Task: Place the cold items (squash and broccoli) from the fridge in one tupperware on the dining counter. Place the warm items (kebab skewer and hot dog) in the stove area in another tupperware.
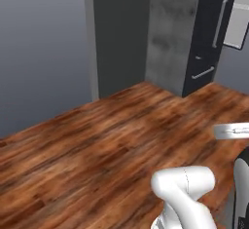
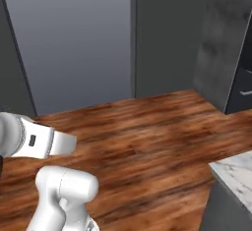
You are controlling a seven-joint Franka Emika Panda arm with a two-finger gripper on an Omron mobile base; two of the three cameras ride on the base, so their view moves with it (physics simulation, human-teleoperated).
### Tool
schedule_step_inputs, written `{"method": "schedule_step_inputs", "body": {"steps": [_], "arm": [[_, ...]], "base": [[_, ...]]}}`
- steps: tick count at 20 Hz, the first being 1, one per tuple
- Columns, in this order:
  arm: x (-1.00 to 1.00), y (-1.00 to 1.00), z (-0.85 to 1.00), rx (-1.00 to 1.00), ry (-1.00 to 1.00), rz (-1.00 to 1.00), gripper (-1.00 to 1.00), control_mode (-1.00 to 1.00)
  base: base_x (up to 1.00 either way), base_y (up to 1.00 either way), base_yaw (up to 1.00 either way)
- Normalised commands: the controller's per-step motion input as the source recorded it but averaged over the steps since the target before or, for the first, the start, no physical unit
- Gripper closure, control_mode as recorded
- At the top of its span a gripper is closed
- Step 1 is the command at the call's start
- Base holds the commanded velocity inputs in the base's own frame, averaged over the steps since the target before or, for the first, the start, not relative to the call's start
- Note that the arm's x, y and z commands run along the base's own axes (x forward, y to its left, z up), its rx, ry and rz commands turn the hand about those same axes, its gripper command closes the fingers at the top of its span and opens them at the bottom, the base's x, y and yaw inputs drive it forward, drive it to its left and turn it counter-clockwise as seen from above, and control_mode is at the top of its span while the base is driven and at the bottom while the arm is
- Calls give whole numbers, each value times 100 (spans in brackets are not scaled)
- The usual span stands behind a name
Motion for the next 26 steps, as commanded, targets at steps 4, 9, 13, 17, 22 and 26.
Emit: {"method": "schedule_step_inputs", "body": {"steps": [4,9,13,17,22,26], "arm": [[0,0,0,0,0,0,-100,100],[0,0,0,0,0,0,-100,100],[0,0,0,0,0,0,-100,100],[0,0,0,0,0,0,-100,100],[0,0,0,0,0,0,-100,100],[0,0,0,0,0,0,-100,100]], "base": [[100,27,-18],[100,16,-26],[99,5,-41],[87,0,-46],[80,0,-48],[88,-5,-43]]}}
